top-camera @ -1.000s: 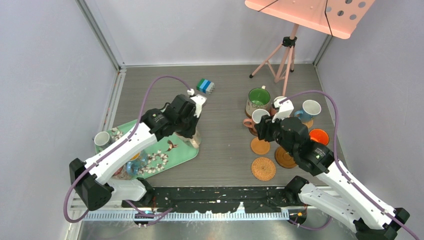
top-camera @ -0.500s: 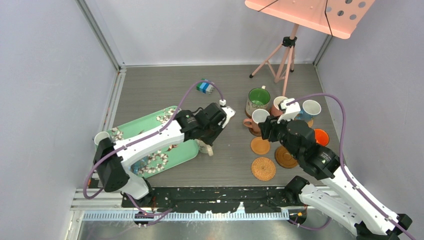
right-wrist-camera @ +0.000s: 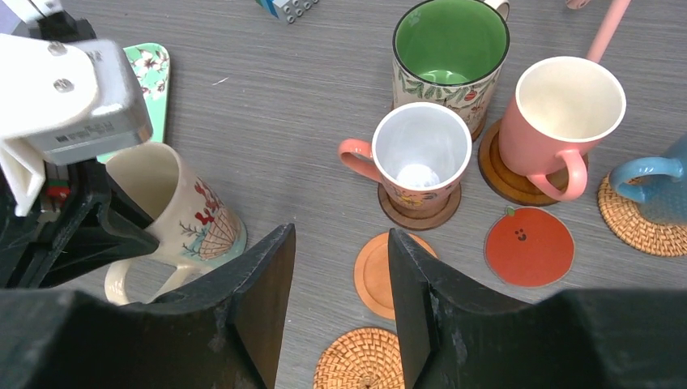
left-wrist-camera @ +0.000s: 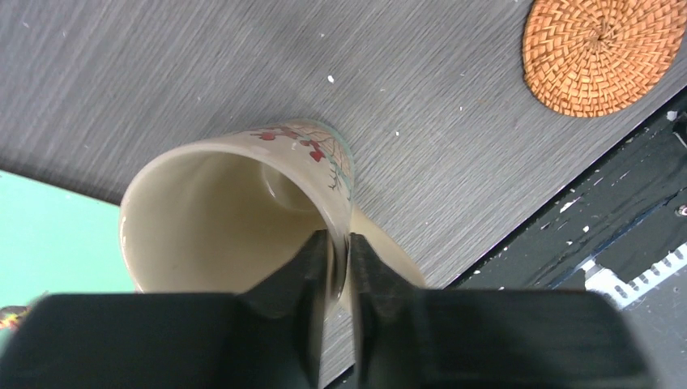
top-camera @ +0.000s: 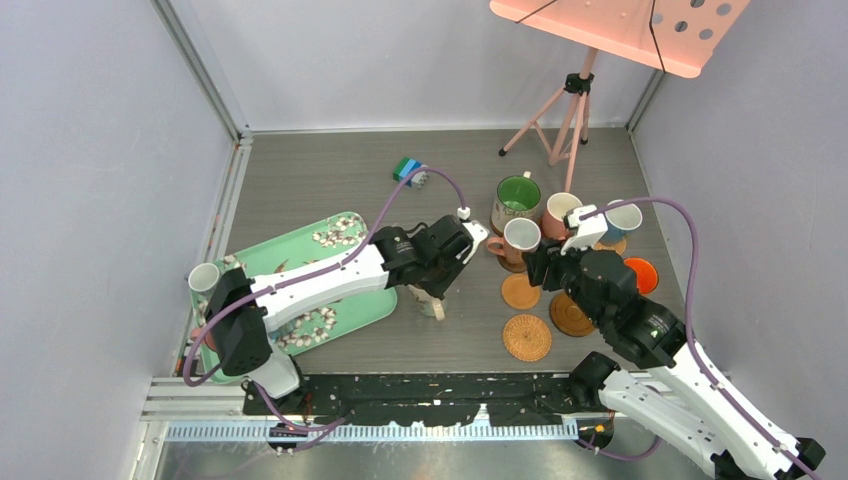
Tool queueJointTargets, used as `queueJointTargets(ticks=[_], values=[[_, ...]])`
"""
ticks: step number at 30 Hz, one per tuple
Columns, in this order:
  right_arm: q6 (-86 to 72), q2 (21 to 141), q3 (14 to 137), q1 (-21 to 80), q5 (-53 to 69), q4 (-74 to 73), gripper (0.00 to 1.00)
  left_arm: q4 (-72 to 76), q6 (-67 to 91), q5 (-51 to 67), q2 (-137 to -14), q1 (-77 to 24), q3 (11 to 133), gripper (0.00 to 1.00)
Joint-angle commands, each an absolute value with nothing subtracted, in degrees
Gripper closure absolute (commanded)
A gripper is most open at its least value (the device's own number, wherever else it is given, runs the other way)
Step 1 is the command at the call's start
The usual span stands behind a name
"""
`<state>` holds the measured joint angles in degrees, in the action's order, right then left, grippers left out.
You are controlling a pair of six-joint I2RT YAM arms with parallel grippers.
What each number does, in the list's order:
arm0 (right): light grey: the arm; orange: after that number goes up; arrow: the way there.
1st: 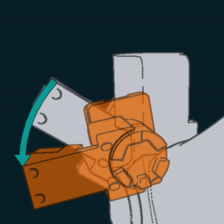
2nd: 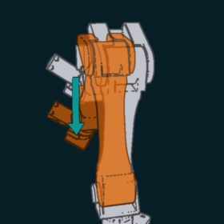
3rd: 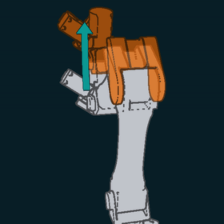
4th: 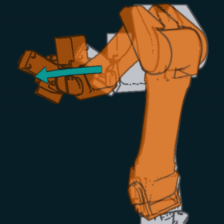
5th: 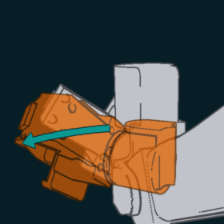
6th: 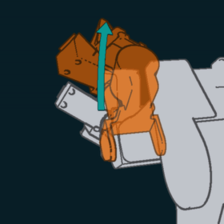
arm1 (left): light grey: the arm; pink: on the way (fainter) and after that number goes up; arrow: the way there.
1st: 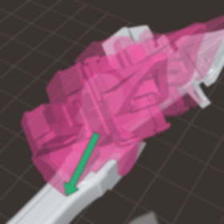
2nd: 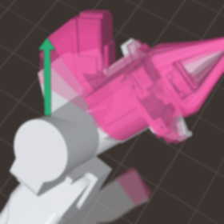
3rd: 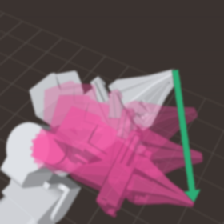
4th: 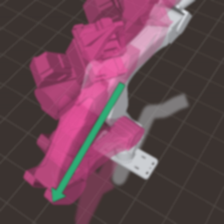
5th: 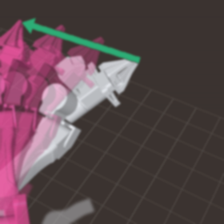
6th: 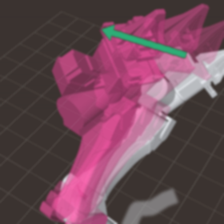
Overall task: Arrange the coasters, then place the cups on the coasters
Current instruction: Place the cup at the center of the board.
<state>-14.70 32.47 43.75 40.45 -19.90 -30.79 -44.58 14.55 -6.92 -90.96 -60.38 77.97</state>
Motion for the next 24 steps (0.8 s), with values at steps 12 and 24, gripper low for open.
queueJointTargets(ticks=[12,24], values=[[-20.04,39.24,44.35,40.78,-9.97,-28.22,0.47,-46.9,17.71,-11.64,-82.06,-52.41,84.59,0.44],[-22.25,63.88,56.01,44.46,4.46,-23.63,0.46,-48.42,6.44,-20.51,-56.62,-38.47,68.87,0.36]])
